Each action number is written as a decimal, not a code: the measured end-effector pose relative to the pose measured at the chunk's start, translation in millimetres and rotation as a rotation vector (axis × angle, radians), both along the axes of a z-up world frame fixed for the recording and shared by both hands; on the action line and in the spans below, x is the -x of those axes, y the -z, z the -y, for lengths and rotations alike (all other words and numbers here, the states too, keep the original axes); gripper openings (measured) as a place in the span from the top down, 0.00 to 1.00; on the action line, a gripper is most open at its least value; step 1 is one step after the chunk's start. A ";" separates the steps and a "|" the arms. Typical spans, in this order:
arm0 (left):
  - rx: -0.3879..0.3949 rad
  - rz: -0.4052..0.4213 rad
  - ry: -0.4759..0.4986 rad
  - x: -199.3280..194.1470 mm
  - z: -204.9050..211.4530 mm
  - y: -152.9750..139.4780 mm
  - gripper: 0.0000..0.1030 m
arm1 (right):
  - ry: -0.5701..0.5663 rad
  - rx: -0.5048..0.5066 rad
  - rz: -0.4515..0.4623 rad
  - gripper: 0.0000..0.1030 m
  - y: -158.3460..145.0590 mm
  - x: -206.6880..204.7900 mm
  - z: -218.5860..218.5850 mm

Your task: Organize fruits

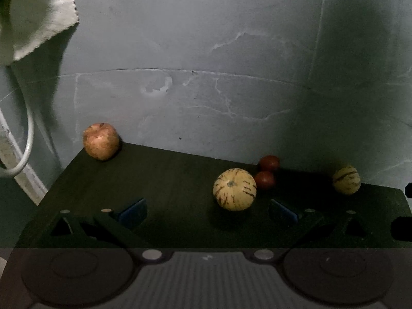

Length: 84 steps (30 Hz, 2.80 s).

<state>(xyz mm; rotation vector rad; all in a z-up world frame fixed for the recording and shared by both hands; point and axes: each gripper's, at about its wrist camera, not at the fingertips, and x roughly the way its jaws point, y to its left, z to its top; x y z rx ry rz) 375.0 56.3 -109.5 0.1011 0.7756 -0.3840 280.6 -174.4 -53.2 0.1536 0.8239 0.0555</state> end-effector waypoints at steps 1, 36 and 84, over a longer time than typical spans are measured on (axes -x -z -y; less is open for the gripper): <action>0.005 -0.004 0.004 -2.4 0.4 1.8 0.01 | 0.002 0.003 -0.004 0.01 1.7 -1.1 -0.5; 0.120 -0.136 0.160 -70.8 24.7 55.7 0.44 | -0.054 0.062 -0.045 0.10 59.3 -67.7 -30.8; 0.256 -0.138 -0.007 -53.0 -24.6 26.3 0.46 | -0.077 -0.012 0.072 0.68 49.8 -92.5 -43.3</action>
